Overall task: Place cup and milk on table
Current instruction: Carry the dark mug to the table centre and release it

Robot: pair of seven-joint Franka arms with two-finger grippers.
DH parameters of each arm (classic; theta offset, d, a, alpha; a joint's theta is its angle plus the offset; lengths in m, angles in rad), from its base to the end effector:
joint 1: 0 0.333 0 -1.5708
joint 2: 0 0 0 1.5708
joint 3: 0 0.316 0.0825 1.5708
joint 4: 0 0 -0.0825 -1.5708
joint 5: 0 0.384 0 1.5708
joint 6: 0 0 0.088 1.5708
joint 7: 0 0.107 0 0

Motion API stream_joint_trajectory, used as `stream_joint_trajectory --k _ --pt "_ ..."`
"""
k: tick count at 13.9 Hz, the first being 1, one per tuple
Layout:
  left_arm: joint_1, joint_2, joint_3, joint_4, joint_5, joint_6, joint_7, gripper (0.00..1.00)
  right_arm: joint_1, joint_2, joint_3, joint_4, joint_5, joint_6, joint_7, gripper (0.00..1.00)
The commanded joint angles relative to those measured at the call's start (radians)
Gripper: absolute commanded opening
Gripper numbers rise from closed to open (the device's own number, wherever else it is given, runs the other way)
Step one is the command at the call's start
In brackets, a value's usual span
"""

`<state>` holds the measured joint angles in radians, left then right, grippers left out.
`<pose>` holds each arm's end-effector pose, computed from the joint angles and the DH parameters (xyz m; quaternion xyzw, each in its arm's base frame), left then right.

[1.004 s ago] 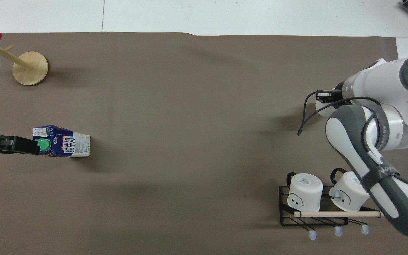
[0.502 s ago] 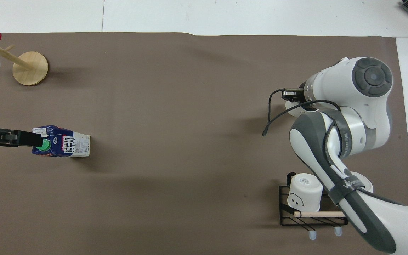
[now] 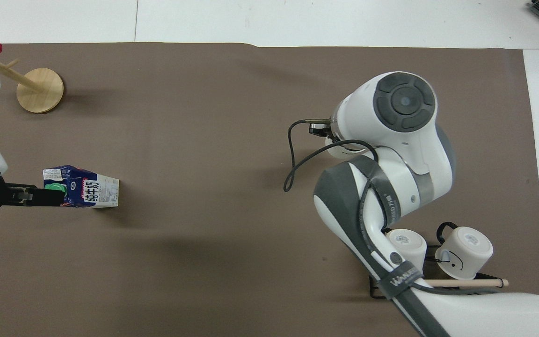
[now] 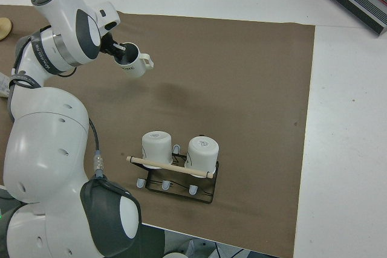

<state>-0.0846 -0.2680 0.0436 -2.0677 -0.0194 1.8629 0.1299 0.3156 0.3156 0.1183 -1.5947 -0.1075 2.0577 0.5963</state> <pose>0.4828 -0.0195 0.5515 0.9959 -0.0834 0.0321 0.0137 0.6127 0.2679 0.4662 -0.9947 0.0636 -0.0805 0.0097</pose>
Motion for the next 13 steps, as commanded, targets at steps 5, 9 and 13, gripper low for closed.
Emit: stream_joint_trajectory --k 5,9,13 --pt "0.031 -0.033 -0.004 -0.118 -0.004 0.131 0.045 1.0 0.15 0.143 -0.002 0.167 -0.061 -0.044 0.163 0.0" --pt "0.031 -0.043 -0.004 -0.156 -0.002 0.17 0.065 1.0 0.224 0.218 -0.003 0.206 -0.09 -0.031 0.237 0.0" --pt "0.022 -0.043 -0.004 -0.184 0.006 0.216 0.08 1.0 0.249 0.211 0.001 0.196 -0.069 -0.033 0.37 0.0"
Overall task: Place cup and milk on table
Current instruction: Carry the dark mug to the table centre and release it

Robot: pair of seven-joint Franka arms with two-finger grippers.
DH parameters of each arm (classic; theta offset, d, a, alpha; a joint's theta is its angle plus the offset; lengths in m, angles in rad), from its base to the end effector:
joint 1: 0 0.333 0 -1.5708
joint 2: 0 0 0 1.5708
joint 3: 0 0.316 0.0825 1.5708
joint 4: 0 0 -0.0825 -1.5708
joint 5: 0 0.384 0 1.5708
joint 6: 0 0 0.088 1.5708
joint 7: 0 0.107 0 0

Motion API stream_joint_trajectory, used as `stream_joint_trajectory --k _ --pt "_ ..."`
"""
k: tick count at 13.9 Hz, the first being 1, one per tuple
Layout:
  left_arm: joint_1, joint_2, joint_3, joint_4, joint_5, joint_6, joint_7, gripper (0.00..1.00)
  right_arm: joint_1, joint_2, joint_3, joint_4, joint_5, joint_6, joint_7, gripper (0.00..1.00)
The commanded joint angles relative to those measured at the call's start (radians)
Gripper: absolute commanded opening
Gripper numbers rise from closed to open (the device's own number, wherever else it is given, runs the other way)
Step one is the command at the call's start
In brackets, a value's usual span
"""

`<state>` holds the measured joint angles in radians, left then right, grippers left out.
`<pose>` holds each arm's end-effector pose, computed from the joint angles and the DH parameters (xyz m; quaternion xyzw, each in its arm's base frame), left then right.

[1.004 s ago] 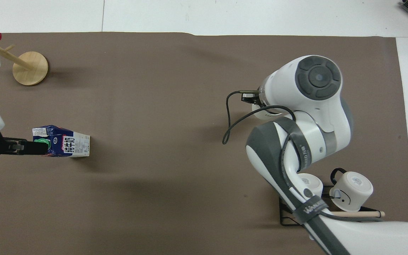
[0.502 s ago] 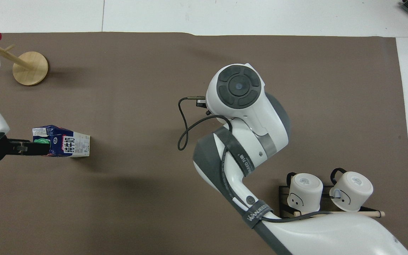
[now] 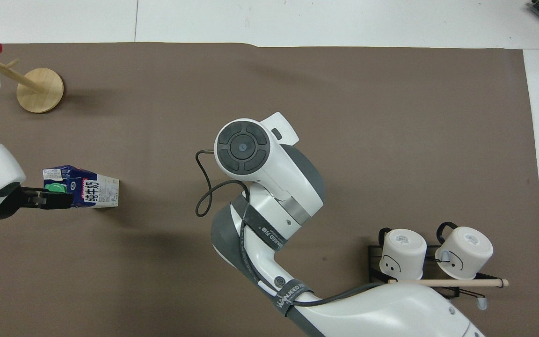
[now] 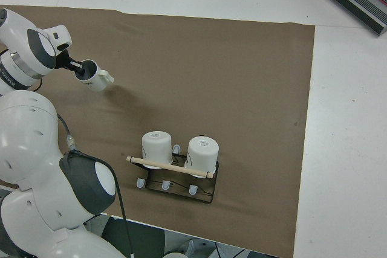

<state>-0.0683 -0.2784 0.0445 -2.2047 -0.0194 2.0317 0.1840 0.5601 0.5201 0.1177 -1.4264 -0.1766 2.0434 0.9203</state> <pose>0.4799 -0.0112 0.5059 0.9935 -0.1003 0.0535 0.0108 0.5718 0.4281 0.4063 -0.9930 0.0938 -0.0722 0.0000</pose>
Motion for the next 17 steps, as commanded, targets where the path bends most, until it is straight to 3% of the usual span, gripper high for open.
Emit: stream_joint_trajectory --k 1,11,12,14,15,16,17 --pt "0.005 -0.031 -0.005 -0.052 0.006 0.059 0.055 1.0 0.007 0.0 0.002 0.006 -0.001 -0.02 0.07 0.0" --pt "0.021 0.016 -0.005 -0.116 0.006 0.216 0.101 1.0 0.037 -0.012 0.008 -0.134 -0.011 0.112 0.184 0.0" --pt "0.021 0.016 -0.005 -0.116 0.006 0.222 0.101 1.0 0.035 -0.011 0.008 -0.135 -0.004 0.116 0.184 0.06" --pt "0.019 0.036 -0.005 -0.116 0.006 0.257 0.101 1.0 0.037 -0.011 0.008 -0.128 -0.01 0.106 0.184 0.33" --pt "0.018 0.039 -0.005 -0.116 0.006 0.263 0.101 1.0 0.037 -0.012 0.008 -0.123 -0.006 0.101 0.184 0.61" --pt "0.018 0.038 -0.005 -0.116 0.006 0.26 0.101 1.0 0.035 -0.021 0.008 -0.118 0.003 0.098 0.184 0.72" --pt "0.018 0.038 -0.005 -0.116 0.006 0.257 0.101 1.0 0.026 -0.035 0.008 -0.115 0.002 0.098 0.184 0.75"
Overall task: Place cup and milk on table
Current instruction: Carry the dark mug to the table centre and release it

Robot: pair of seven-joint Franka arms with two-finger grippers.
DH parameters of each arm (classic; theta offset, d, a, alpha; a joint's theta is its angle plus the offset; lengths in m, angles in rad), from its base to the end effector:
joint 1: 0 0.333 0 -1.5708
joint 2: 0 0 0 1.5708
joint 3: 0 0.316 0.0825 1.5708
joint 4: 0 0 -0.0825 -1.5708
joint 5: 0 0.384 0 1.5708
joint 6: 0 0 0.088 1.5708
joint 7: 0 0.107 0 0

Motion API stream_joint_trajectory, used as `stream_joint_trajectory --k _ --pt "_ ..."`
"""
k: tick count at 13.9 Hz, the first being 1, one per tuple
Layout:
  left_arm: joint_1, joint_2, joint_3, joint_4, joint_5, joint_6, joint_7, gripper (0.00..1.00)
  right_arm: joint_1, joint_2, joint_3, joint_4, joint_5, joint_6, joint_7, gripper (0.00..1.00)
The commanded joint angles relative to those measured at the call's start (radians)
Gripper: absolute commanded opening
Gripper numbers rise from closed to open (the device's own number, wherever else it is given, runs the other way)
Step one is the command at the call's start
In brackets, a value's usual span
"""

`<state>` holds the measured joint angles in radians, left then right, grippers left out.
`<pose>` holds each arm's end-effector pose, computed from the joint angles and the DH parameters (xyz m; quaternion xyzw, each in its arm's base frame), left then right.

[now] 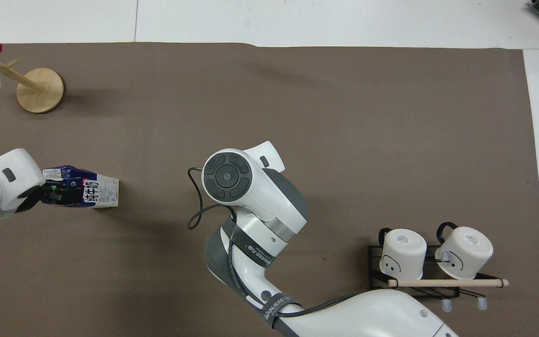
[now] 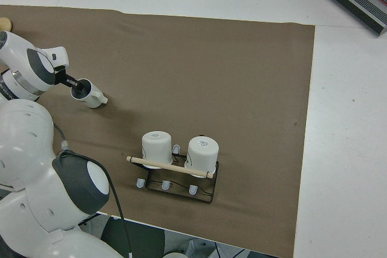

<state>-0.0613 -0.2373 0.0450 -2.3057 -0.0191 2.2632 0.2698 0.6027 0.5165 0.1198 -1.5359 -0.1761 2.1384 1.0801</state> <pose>0.4897 -0.0077 0.4607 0.9858 -0.1367 0.0980 0.0008 0.5409 0.4497 0.3655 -0.9876 0.1431 -0.0650 0.0063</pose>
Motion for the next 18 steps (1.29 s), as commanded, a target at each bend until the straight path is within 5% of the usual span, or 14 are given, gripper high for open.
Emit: stream_joint_trajectory --k 1,4,9,18 --pt "0.011 -0.002 -0.005 -0.015 0.005 0.029 0.016 0.97 -0.021 -0.044 0.004 0.005 0.003 0.003 0.024 0.84" --pt "0.011 -0.002 -0.005 -0.015 0.005 0.029 0.016 0.79 -0.073 -0.136 -0.003 -0.001 0.006 -0.015 0.021 1.0" --pt "0.011 -0.002 -0.005 -0.015 0.005 0.027 0.014 0.58 -0.242 -0.317 -0.003 -0.024 0.03 -0.248 -0.092 1.0" --pt "0.006 0.0 -0.007 -0.002 0.005 0.018 -0.036 0.54 -0.585 -0.498 -0.003 -0.098 0.139 -0.377 -0.409 1.0"
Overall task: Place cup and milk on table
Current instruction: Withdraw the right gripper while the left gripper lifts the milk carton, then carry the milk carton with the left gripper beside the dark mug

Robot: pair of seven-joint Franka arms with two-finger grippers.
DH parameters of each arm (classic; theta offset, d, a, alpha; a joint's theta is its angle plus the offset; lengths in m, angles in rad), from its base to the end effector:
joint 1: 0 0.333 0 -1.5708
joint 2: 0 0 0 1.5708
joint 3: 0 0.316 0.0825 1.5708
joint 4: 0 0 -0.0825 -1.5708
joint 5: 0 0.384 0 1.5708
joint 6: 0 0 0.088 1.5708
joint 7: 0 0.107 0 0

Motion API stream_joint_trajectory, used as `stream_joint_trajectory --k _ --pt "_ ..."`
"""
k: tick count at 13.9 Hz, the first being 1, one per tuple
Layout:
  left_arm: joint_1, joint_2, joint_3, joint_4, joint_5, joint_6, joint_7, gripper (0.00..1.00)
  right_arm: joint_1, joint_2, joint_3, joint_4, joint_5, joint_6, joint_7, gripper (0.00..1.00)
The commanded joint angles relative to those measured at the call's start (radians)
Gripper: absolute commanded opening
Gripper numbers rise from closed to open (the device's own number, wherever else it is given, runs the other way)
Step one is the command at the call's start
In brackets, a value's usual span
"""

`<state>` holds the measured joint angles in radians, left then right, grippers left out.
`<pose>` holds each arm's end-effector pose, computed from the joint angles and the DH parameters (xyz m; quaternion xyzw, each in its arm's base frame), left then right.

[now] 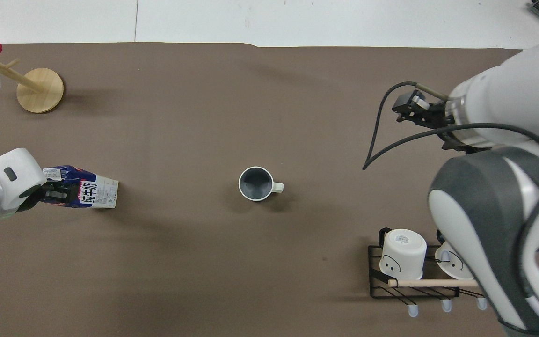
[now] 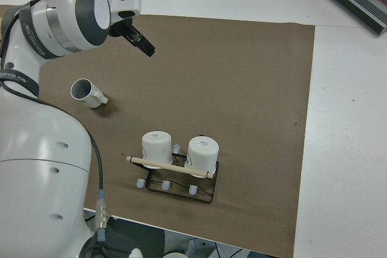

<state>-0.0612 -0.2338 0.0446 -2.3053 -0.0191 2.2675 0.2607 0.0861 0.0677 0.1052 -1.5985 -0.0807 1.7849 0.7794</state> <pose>0.4906 -0.0079 0.4596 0.9863 -0.1323 0.0986 0.0011 0.5846 0.1042 0.5929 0.9564 -0.2835 0.0695 0.0044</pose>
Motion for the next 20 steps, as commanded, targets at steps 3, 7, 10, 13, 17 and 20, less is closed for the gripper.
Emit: stream_joint_trajectory --k 3,7,10,13,17,20 --pt "-0.003 -0.004 -0.006 0.015 0.005 -0.006 -0.081 0.53 -0.155 -0.06 0.011 -0.018 0.045 -0.056 -0.262 1.0" --pt "-0.018 0.001 -0.011 0.05 0.005 -0.023 -0.152 0.46 -0.167 -0.063 0.007 0.032 0.047 -0.146 -0.319 1.0" --pt "-0.02 0.002 -0.014 0.078 0.004 -0.071 -0.173 0.44 -0.164 -0.083 0.005 0.032 0.045 -0.179 -0.364 1.0" --pt "-0.087 0.002 -0.019 0.136 0.001 -0.126 -0.289 0.45 -0.163 -0.078 0.008 0.043 0.044 -0.185 -0.419 1.0" --pt "-0.267 0.027 -0.02 0.224 -0.001 -0.218 -0.556 0.45 -0.158 -0.078 0.01 0.045 0.047 -0.197 -0.411 1.0" --pt "-0.374 0.033 -0.019 0.257 0.001 -0.229 -0.693 0.45 -0.167 -0.078 0.004 0.045 0.047 -0.199 -0.41 1.0"
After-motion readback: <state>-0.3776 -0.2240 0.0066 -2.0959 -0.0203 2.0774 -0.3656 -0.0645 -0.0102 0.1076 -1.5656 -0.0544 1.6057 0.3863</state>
